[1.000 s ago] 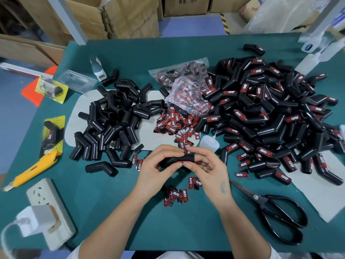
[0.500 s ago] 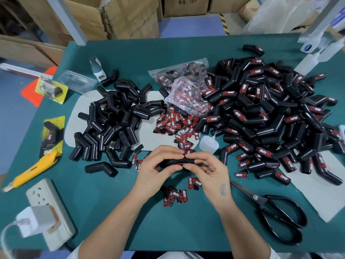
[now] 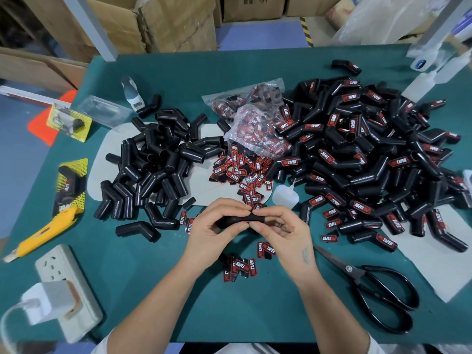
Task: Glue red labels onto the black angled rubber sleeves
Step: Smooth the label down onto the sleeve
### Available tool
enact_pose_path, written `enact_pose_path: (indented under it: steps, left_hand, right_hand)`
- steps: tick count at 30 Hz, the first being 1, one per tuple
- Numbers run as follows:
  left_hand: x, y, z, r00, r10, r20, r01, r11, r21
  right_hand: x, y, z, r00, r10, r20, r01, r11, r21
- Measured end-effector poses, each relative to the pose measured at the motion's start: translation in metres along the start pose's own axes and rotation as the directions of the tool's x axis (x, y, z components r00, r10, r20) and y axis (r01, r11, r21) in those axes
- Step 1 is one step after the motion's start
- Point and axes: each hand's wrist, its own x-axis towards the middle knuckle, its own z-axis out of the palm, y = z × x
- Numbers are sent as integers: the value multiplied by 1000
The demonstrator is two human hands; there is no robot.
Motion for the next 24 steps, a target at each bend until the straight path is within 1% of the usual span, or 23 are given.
enact_pose_path:
  steps: [8, 19, 24]
  left_hand:
    - [1, 1, 0, 999, -51, -2, 51, 998, -41]
    - [0, 3, 1, 986, -169, 4, 169, 977, -128]
    - [1, 6, 1, 981, -195, 9, 195, 972, -129]
  right_hand:
    - [1, 1, -1, 1000, 20, 14, -20, 999, 26]
    - [3, 5, -4, 998, 44, 33, -44, 999, -6]
    - [4, 7, -6, 997, 66, 45, -66, 998, -20]
